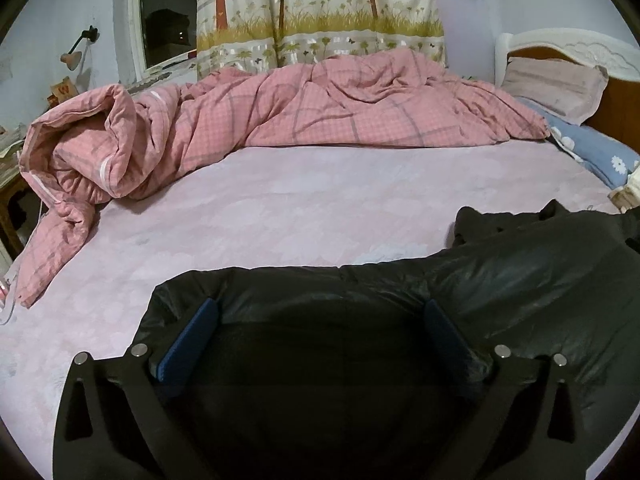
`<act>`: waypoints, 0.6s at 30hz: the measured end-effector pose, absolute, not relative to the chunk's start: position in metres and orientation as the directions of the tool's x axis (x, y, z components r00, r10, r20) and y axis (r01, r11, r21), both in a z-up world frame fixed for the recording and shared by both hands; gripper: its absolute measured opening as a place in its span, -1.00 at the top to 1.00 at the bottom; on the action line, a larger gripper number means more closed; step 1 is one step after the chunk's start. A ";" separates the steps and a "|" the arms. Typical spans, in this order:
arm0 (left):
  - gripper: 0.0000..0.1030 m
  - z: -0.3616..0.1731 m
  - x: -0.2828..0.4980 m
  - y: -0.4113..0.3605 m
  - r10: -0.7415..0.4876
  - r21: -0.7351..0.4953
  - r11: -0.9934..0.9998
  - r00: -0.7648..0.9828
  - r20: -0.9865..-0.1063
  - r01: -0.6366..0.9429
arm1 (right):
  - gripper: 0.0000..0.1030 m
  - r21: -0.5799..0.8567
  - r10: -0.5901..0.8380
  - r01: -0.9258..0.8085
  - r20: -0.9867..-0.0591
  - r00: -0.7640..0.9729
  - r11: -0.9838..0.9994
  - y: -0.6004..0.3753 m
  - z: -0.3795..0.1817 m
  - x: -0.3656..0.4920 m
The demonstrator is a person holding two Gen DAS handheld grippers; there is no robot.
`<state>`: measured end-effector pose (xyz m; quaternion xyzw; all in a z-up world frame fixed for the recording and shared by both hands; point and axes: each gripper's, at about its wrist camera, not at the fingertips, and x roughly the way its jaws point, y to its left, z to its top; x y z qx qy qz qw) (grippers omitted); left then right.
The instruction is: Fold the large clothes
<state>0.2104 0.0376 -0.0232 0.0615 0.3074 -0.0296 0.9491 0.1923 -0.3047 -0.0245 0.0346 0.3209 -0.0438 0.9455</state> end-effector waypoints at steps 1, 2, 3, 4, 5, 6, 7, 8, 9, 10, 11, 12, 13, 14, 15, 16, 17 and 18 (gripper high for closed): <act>-1.00 -0.024 0.210 0.037 -0.013 0.105 0.990 0.810 -0.586 0.092 | -0.99 0.033 -0.064 0.106 -0.613 0.788 0.994 -0.304 -0.025 0.193; -1.00 -0.024 0.210 0.036 -0.009 0.111 0.990 0.810 -0.586 0.091 | -0.99 0.027 -0.067 0.107 -0.616 0.785 0.994 -0.304 -0.026 0.194; -1.00 -0.025 0.210 0.035 -0.004 0.116 0.989 0.810 -0.587 0.090 | -0.99 0.021 -0.072 0.108 -0.618 0.783 0.994 -0.303 -0.026 0.194; -1.00 -0.026 0.211 0.035 -0.001 0.121 0.989 0.809 -0.588 0.089 | -0.99 0.016 -0.075 0.109 -0.620 0.781 0.994 -0.302 -0.026 0.195; -1.00 -0.027 0.211 0.034 0.003 0.125 0.988 0.807 -0.590 0.088 | -0.99 0.012 -0.078 0.109 -0.622 0.780 0.994 -0.302 -0.026 0.195; -1.00 -0.027 0.211 0.034 0.006 0.129 0.988 0.807 -0.591 0.086 | -0.99 0.009 -0.080 0.109 -0.623 0.778 0.994 -0.301 -0.027 0.196; -1.00 -0.028 0.211 0.033 0.011 0.134 0.987 0.806 -0.592 0.085 | -0.99 0.006 -0.082 0.110 -0.625 0.777 0.994 -0.301 -0.027 0.196; -1.00 -0.028 0.211 0.032 0.016 0.140 0.987 0.806 -0.592 0.083 | -0.99 0.005 -0.082 0.110 -0.626 0.776 0.994 -0.301 -0.028 0.196; -1.00 -0.028 0.211 0.032 0.020 0.146 0.986 0.805 -0.593 0.083 | -0.99 0.007 -0.081 0.109 -0.627 0.775 0.994 -0.302 -0.028 0.196; -1.00 -0.029 0.211 0.031 0.021 0.147 0.986 0.805 -0.594 0.083 | -0.99 0.009 -0.079 0.109 -0.627 0.775 0.994 -0.301 -0.028 0.196; -1.00 -0.029 0.212 0.032 0.020 0.146 0.986 0.804 -0.594 0.084 | -0.99 0.008 -0.081 0.109 -0.627 0.775 0.994 -0.301 -0.028 0.196; -1.00 -0.029 0.212 0.032 0.019 0.145 0.986 0.804 -0.594 0.083 | -0.99 0.007 -0.081 0.110 -0.627 0.775 0.994 -0.300 -0.028 0.196; -1.00 -0.029 0.212 0.032 0.022 0.148 0.986 0.805 -0.593 0.082 | -0.99 0.004 -0.084 0.110 -0.626 0.775 0.994 -0.300 -0.028 0.196; -1.00 -0.029 0.212 0.031 0.023 0.150 0.985 0.805 -0.593 0.082 | -0.99 0.004 -0.083 0.110 -0.626 0.775 0.994 -0.301 -0.028 0.196; -1.00 -0.029 0.212 0.032 0.023 0.150 0.985 0.805 -0.593 0.082 | -0.99 0.005 -0.083 0.110 -0.626 0.775 0.994 -0.301 -0.028 0.196; -1.00 -0.029 0.212 0.032 0.024 0.150 0.985 0.805 -0.593 0.082 | -0.99 0.005 -0.082 0.110 -0.626 0.775 0.994 -0.301 -0.028 0.196; -1.00 -0.029 0.212 0.032 0.022 0.149 0.985 0.805 -0.593 0.082 | -0.99 0.005 -0.082 0.110 -0.626 0.775 0.994 -0.301 -0.028 0.196; -1.00 -0.029 0.212 0.032 0.022 0.149 0.985 0.805 -0.593 0.082 | -0.99 0.006 -0.082 0.110 -0.626 0.775 0.994 -0.301 -0.028 0.196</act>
